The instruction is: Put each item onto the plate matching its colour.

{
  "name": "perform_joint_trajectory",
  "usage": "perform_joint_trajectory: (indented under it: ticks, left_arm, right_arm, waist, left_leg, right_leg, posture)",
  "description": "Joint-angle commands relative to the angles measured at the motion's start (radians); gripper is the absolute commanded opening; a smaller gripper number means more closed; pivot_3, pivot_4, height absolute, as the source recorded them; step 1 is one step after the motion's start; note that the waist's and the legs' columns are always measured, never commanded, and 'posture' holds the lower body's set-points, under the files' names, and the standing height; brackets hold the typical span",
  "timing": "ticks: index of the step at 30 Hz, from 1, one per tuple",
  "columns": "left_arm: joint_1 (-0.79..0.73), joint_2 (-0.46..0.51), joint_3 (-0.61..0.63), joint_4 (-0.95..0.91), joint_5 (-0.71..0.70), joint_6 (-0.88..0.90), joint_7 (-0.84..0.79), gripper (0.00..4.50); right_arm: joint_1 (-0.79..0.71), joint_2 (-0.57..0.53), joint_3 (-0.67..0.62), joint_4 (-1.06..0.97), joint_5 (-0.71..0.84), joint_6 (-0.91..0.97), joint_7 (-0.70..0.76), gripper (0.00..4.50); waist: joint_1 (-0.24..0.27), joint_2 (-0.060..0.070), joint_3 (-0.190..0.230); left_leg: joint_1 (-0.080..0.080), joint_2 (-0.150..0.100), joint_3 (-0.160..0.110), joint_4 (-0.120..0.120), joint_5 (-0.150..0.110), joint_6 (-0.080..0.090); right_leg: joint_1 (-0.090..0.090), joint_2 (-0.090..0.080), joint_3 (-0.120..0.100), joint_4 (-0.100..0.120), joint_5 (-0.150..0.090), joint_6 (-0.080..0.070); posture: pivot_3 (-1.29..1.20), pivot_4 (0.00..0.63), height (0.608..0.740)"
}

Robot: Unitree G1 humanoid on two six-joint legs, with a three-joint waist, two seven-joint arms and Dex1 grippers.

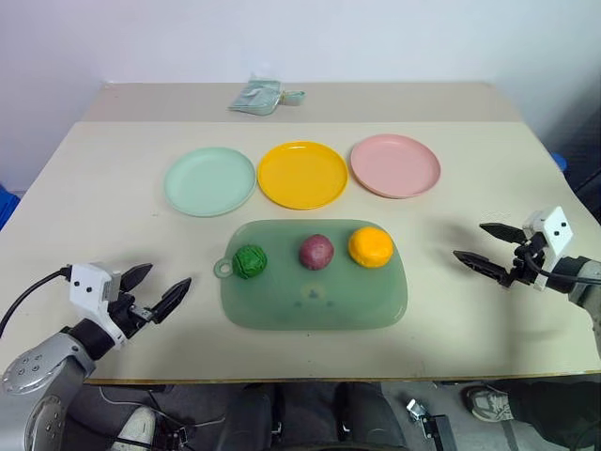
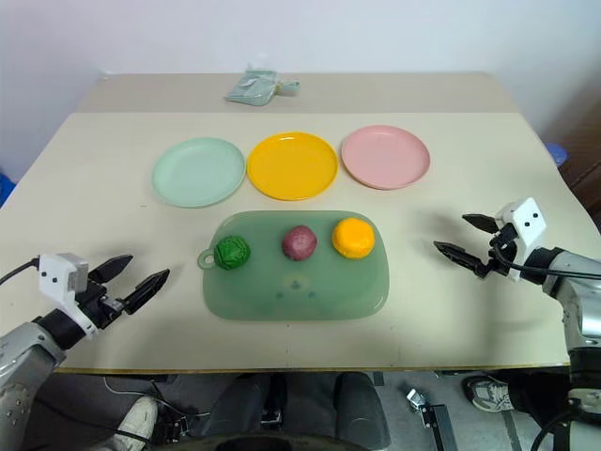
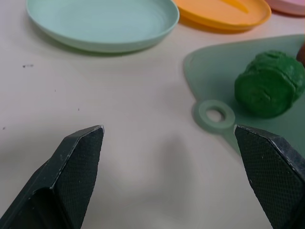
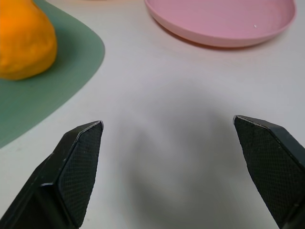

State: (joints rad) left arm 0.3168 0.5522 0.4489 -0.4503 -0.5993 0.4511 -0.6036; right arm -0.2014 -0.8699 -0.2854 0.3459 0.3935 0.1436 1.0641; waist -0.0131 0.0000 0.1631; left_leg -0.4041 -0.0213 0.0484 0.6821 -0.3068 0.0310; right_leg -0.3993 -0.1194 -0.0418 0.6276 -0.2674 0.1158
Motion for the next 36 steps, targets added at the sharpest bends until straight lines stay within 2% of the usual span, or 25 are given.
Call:
perform_joint_trajectory:
  ticks: [1, 10, 15, 19, 26, 32, 36]
  left_arm:
    - [-0.007, -0.018, -0.002, -0.044, 0.003, -0.024, 0.022, 4.50]
    - [-0.015, -0.052, -0.040, -0.059, 0.015, -0.038, 0.047, 4.50]
    - [-0.087, -0.047, -0.093, -0.022, 0.037, -0.036, 0.039, 4.50]
    - [-0.180, -0.002, -0.142, 0.018, -0.017, 0.025, -0.043, 4.50]
    - [-0.424, 0.107, -0.346, 0.170, 0.069, 0.003, -0.241, 4.50]
    - [-0.578, 0.115, -0.490, 0.325, 0.169, -0.058, -0.364, 4.50]
    - [-0.653, 0.101, -0.568, 0.434, 0.260, -0.111, -0.391, 4.50]
  right_arm:
    - [-0.052, 0.002, -0.001, 0.036, -0.012, -0.041, 0.015, 4.47]
    - [-0.163, 0.031, 0.035, 0.090, -0.061, -0.069, -0.031, 4.47]
    - [-0.150, 0.049, 0.021, 0.032, -0.056, -0.027, -0.084, 4.47]
    - [-0.082, 0.030, -0.037, -0.006, -0.035, 0.016, -0.108, 4.47]
    - [0.212, 0.040, -0.147, -0.413, 0.085, 0.158, -0.093, 4.47]
    - [0.414, 0.070, -0.162, -0.763, 0.172, 0.264, -0.119, 4.47]
    - [0.461, 0.116, -0.123, -0.907, 0.193, 0.299, -0.191, 4.47]
  waist:
    - [0.000, 0.000, 0.000]
    - [0.002, 0.000, 0.000]
    - [0.003, 0.000, 0.000]
    - [0.006, 0.001, 0.000]
    - [0.015, 0.003, -0.001]
    - [0.020, 0.004, -0.001]
    - [0.026, 0.003, -0.001]
  left_leg:
    - [0.000, 0.000, 0.000, 0.000, 0.000, 0.000]
    - [0.000, 0.000, 0.000, 0.000, 0.000, 0.000]
    - [0.000, 0.000, 0.000, 0.001, 0.000, 0.000]
    - [0.000, 0.000, 0.000, 0.001, 0.000, 0.000]
    - [0.000, 0.000, 0.000, 0.001, 0.000, 0.000]
    - [0.000, 0.000, 0.000, 0.000, 0.000, 0.000]
    - [0.000, 0.000, 0.000, 0.001, 0.000, 0.000]
  right_leg:
    - [0.000, 0.000, 0.000, 0.000, 0.000, 0.001]
    - [0.000, 0.000, 0.000, 0.000, 0.001, 0.002]
    - [0.000, 0.000, 0.000, 0.000, 0.001, 0.002]
    - [0.000, 0.000, -0.001, 0.000, 0.001, 0.002]
    - [0.000, 0.001, 0.000, 0.001, 0.001, 0.002]
    - [0.000, 0.001, 0.000, 0.001, 0.001, 0.002]
    - [0.000, 0.001, 0.000, 0.001, 0.001, 0.002]
  posture:
    - [0.00, 0.150, 0.740]
    - [0.00, 0.150, 0.740]
    - [0.00, 0.150, 0.740]
    - [0.00, 0.150, 0.740]
    - [0.00, 0.150, 0.740]
    - [0.00, 0.150, 0.740]
    - [0.00, 0.150, 0.740]
